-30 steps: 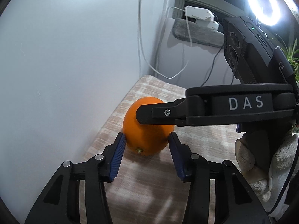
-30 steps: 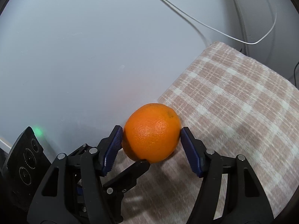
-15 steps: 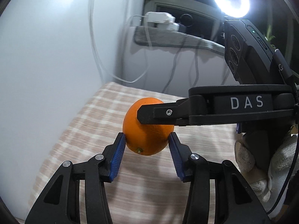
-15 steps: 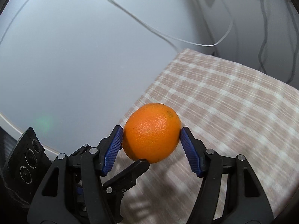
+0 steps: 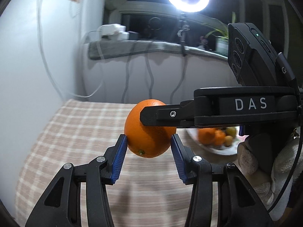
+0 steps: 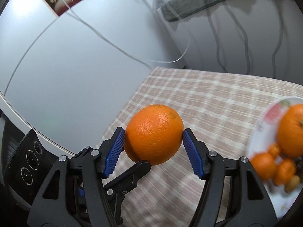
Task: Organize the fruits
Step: 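Carry the large orange with the right tool over the plate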
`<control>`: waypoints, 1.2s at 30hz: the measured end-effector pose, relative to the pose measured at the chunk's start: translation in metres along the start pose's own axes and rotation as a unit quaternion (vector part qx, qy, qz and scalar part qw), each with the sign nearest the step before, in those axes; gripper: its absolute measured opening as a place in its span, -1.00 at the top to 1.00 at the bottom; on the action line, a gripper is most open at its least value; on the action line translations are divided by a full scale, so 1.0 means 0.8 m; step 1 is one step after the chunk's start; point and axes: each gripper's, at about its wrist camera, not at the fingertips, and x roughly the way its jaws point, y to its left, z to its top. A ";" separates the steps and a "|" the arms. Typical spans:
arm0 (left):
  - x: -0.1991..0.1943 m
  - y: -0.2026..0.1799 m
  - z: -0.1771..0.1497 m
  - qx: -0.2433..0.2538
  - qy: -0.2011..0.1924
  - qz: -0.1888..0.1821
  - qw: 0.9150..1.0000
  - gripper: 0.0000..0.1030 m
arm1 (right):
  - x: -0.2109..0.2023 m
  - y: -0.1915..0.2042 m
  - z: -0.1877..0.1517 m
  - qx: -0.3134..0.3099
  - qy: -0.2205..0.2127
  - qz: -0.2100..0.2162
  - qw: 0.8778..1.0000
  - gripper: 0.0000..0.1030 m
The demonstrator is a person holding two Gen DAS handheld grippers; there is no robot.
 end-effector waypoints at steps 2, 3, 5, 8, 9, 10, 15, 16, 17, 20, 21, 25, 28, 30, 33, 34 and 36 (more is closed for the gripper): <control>0.000 -0.016 0.001 0.008 -0.001 -0.012 1.000 0.10 | -0.017 -0.011 -0.006 0.008 -0.011 -0.008 1.000 -0.29; 0.001 -0.025 0.002 0.012 -0.001 -0.020 1.000 0.10 | -0.027 -0.016 -0.009 0.011 -0.015 -0.012 1.000 -0.29; 0.004 -0.043 0.002 0.020 0.001 -0.034 0.999 0.10 | -0.046 -0.025 -0.016 0.018 -0.022 -0.020 0.999 -0.29; 0.007 -0.063 0.002 0.029 0.002 -0.051 0.998 0.10 | -0.075 -0.040 -0.026 0.031 -0.033 -0.033 0.998 -0.29; 0.010 -0.070 0.002 0.032 0.003 -0.057 0.998 0.10 | -0.088 -0.043 -0.030 0.032 -0.038 -0.038 0.998 -0.29; 0.010 -0.076 0.002 0.034 0.003 -0.062 0.997 0.10 | -0.093 -0.046 -0.032 0.034 -0.042 -0.042 0.998 -0.29; 0.016 -0.107 0.002 0.048 0.009 -0.088 0.995 0.10 | -0.119 -0.064 -0.043 0.044 -0.055 -0.063 0.996 -0.29; 0.017 -0.111 0.002 0.050 0.010 -0.091 0.994 0.10 | -0.125 -0.067 -0.046 0.046 -0.057 -0.066 0.995 -0.29; 0.019 -0.116 0.002 0.053 0.012 -0.096 0.994 0.10 | -0.130 -0.070 -0.047 0.048 -0.059 -0.070 0.995 -0.29; 0.024 -0.128 0.001 0.057 0.017 -0.108 0.992 0.10 | -0.141 -0.078 -0.052 0.053 -0.062 -0.079 0.994 -0.29; 0.026 -0.131 0.000 0.059 0.019 -0.111 0.992 0.10 | -0.144 -0.081 -0.053 0.055 -0.063 -0.081 0.993 -0.29; 0.034 -0.143 -0.001 0.064 0.030 -0.124 0.990 0.10 | -0.156 -0.095 -0.060 0.063 -0.064 -0.090 0.992 -0.29; 0.040 -0.149 -0.002 0.068 0.037 -0.129 0.989 0.10 | -0.160 -0.104 -0.063 0.071 -0.063 -0.092 0.991 -0.29; 0.045 -0.151 -0.001 0.070 0.042 -0.131 0.988 0.10 | -0.160 -0.107 -0.064 0.075 -0.063 -0.093 0.991 -0.29; 0.046 -0.153 -0.002 0.072 0.046 -0.133 0.987 0.10 | -0.160 -0.111 -0.065 0.078 -0.064 -0.096 0.990 -0.29; 0.047 -0.154 -0.003 0.072 0.047 -0.134 0.987 0.10 | -0.160 -0.111 -0.065 0.077 -0.063 -0.097 0.990 -0.29; 0.050 -0.153 -0.003 0.072 0.050 -0.136 0.987 0.10 | -0.159 -0.113 -0.065 0.078 -0.062 -0.099 0.990 -0.29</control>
